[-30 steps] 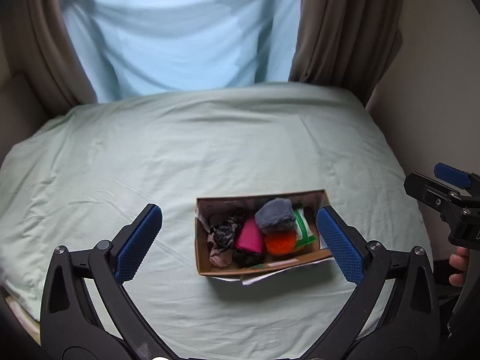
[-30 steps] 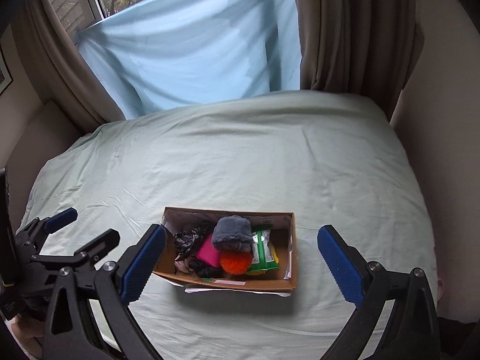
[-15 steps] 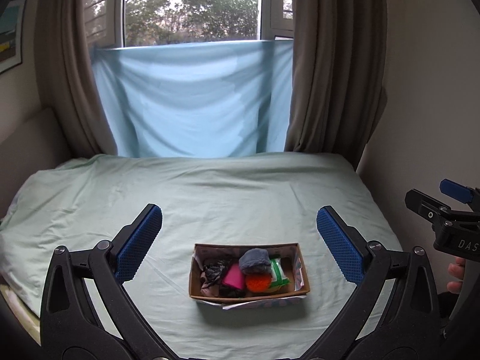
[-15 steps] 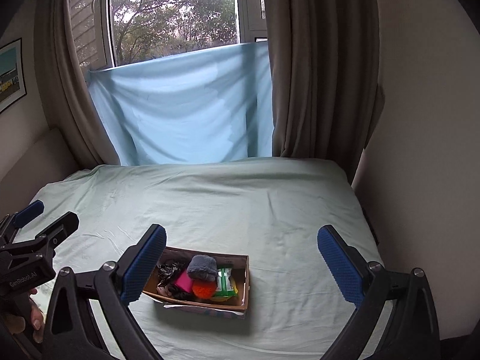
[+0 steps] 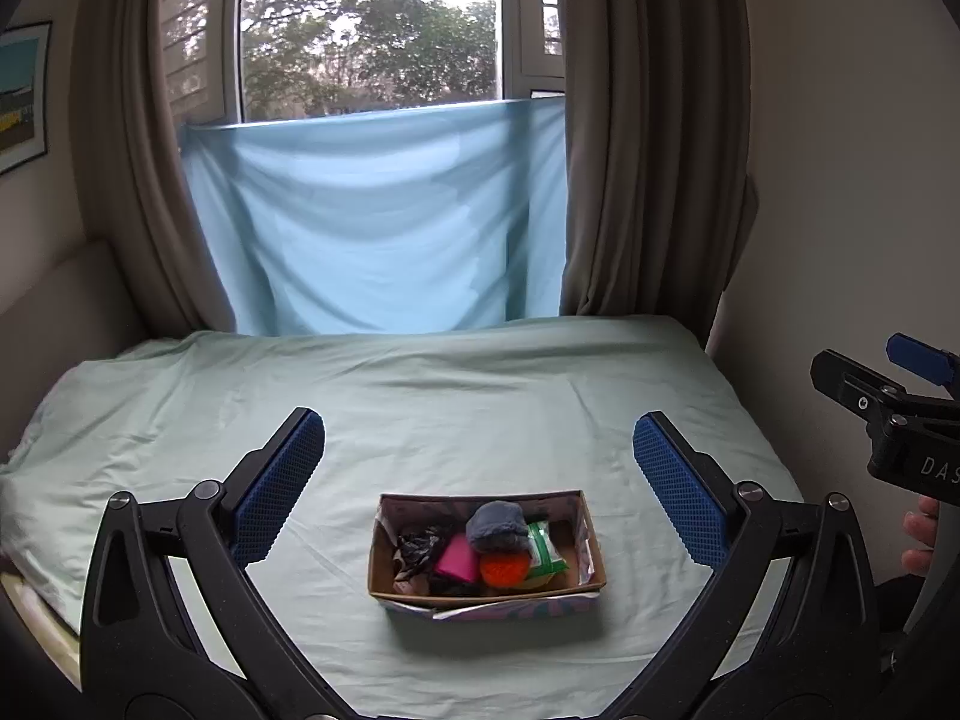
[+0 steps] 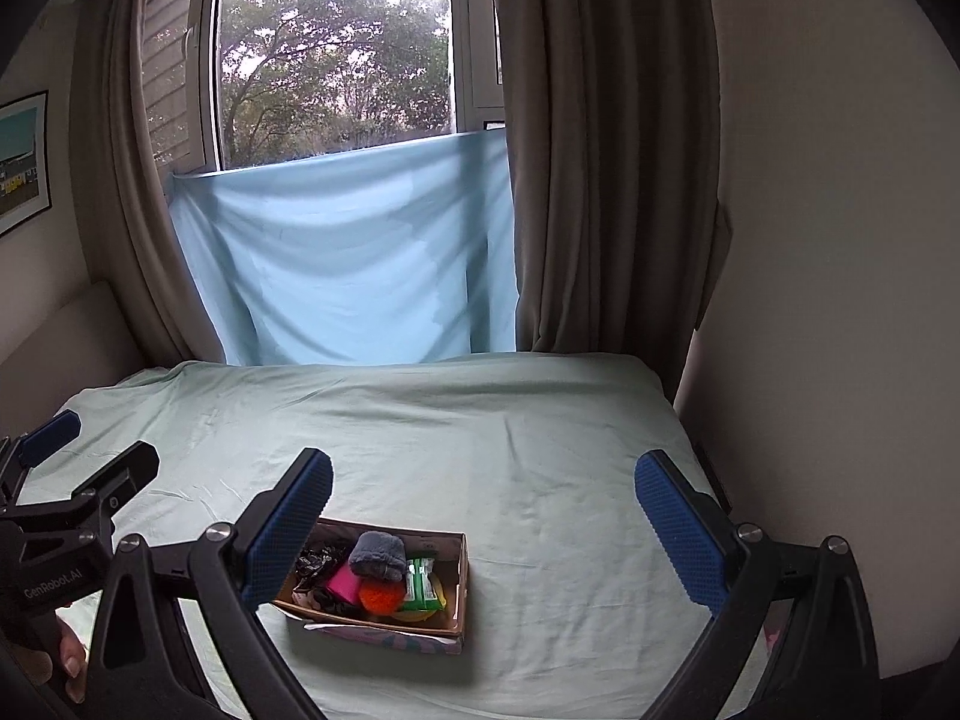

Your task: Organize soft objects

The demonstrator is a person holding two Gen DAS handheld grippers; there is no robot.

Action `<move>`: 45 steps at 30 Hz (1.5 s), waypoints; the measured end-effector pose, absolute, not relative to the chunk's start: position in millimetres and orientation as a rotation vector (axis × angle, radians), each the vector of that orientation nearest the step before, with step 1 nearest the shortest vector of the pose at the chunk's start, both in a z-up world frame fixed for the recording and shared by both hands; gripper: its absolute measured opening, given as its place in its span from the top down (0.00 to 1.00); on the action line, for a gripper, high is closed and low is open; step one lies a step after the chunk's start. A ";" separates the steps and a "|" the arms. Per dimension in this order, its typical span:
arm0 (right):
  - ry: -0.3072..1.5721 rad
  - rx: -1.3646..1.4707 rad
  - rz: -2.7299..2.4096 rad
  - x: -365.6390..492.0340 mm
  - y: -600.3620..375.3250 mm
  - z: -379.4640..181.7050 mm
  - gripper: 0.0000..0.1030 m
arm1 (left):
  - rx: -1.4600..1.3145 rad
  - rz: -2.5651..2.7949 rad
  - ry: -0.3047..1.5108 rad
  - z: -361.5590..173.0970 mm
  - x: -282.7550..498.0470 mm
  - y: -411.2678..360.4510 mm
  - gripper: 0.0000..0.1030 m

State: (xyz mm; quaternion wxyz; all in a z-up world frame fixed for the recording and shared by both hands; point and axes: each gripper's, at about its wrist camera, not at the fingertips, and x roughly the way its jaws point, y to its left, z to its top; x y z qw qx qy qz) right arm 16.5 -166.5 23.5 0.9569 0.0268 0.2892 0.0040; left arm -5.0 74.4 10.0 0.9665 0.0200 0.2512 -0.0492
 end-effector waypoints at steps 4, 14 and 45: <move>0.578 0.053 0.007 16.4 -168.6 23.7 0.02 | 0.043 -0.094 0.504 10.5 -5.5 72.5 0.00; 0.575 0.055 -0.006 14.9 -172.1 24.6 0.02 | 0.035 -0.101 0.495 10.9 -7.1 72.9 0.00; 0.538 0.042 -0.023 8.7 -166.5 30.1 0.02 | 0.044 -0.096 0.454 12.0 -12.7 76.4 0.00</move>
